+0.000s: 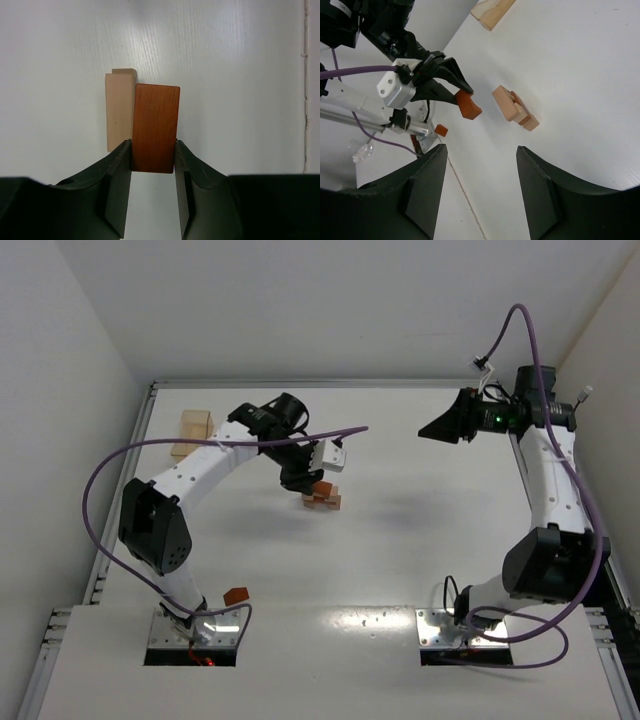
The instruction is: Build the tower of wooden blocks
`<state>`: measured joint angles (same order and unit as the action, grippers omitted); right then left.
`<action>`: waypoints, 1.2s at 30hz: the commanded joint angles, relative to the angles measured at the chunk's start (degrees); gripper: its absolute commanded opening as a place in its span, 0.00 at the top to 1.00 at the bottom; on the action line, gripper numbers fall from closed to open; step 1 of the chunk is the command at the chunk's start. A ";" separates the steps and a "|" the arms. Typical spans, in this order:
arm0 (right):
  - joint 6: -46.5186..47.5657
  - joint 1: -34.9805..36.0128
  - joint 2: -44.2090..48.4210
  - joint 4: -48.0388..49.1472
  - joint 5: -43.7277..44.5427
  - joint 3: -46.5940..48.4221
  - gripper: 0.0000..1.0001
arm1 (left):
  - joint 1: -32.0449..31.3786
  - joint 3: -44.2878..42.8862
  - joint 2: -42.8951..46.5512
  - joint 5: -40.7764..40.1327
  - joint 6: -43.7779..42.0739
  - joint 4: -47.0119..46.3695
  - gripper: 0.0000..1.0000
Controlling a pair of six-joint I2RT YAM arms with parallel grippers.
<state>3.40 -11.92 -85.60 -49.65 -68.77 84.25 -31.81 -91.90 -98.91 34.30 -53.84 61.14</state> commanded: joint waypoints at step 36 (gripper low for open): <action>2.67 -0.03 0.61 1.31 -0.40 0.30 0.46 | 1.93 4.53 -4.18 -0.55 7.80 -14.91 0.89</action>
<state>4.75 -11.92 -84.44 -49.78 -67.53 84.09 -30.89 -85.03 -102.78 31.99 -44.77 45.80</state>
